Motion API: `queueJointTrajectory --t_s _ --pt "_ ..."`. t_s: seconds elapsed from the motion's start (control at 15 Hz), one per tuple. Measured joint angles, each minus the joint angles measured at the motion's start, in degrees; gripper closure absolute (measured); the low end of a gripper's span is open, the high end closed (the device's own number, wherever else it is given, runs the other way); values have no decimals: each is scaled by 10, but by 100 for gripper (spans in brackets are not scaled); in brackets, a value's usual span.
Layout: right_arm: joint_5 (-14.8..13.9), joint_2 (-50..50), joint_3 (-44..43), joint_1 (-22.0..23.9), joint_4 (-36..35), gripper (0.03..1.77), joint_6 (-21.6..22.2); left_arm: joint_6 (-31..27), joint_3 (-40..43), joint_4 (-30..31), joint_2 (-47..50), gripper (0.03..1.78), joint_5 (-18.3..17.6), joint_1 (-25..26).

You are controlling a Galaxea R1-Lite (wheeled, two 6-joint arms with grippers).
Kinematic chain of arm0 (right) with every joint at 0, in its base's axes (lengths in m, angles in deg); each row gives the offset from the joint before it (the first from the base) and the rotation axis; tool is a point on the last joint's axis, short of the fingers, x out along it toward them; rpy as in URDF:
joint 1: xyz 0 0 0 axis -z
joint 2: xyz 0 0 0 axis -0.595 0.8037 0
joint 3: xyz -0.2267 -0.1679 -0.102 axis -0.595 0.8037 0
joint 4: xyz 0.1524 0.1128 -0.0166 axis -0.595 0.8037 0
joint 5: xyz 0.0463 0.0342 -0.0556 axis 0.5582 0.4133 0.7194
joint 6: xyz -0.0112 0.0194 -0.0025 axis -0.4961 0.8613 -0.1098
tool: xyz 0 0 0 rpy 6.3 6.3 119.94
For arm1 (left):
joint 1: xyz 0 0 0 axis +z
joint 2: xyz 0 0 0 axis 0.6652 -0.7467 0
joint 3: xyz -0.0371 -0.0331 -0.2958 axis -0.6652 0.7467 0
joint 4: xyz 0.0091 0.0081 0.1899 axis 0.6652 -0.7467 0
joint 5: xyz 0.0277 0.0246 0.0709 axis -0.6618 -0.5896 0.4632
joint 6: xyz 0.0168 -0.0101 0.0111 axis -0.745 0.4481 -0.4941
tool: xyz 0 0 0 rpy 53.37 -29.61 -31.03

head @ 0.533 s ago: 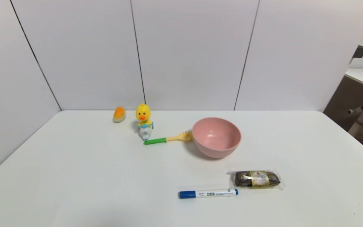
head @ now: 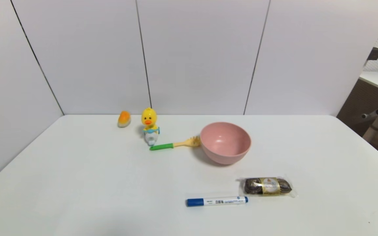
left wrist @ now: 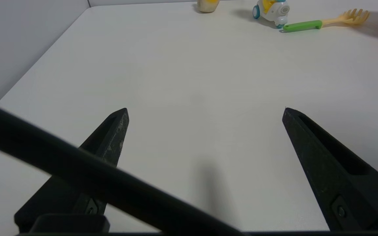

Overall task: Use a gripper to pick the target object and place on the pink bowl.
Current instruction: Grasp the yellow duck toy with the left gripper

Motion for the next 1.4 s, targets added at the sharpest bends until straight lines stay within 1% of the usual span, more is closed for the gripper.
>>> queueJointTrajectory --t_s 0.4,0.67,0.8,1.0,1.13,1.27,1.4 --pt "0 0 0 0 0 9 0 0 0 0 0 12 0 0" --pt "0 0 0 0 0 9 0 11 -2 1 -5 12 6 0" --pt "0 0 0 0 0 9 0 10 -39 -1 -32 12 6 0" --pt "0 0 0 0 0 9 0 -6 -145 -10 -135 12 4 -2" --pt "0 0 0 0 0 9 0 -26 -242 -25 -240 12 2 -9" --pt "0 0 0 0 0 9 0 -37 -363 -53 -360 12 1 -23" --pt "0 0 0 0 0 9 0 -36 -497 -100 -478 12 0 -50"
